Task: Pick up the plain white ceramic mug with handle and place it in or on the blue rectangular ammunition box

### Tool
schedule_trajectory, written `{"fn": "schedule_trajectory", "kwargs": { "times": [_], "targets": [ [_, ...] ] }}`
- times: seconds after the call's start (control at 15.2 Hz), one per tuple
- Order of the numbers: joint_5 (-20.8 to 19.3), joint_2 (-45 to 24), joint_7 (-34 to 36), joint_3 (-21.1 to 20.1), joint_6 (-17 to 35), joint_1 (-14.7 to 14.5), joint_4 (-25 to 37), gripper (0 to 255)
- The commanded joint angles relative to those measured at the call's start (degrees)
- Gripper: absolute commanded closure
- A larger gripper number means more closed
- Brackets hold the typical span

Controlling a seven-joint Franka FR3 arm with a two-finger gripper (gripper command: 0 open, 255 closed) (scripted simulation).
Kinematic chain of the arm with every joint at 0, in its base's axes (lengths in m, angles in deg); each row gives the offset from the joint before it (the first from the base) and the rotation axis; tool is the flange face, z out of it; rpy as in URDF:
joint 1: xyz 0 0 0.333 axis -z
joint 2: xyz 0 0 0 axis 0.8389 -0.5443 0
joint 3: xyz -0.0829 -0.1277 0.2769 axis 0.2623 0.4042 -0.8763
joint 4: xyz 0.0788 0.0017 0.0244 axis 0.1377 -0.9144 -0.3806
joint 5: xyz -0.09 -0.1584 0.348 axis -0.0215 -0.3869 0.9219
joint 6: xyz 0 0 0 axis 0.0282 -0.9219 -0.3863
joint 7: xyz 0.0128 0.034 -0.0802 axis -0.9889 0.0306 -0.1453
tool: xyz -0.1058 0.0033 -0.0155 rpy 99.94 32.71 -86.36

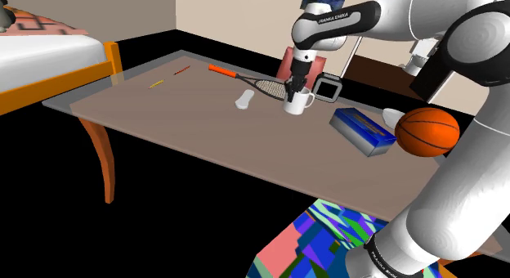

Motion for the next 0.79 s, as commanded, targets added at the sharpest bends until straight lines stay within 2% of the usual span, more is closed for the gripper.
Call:
{"fn": "schedule_trajectory", "kwargs": {
  "times": [0.0, 0.73],
  "targets": [
    [-0.06, 0.41, 0.03, 0.01, -1.51, -0.02, 1.1, 255],
    [-0.23, 1.66, -0.02, 0.05, -9.64, -0.04, 8.0, 255]
  ]
}}
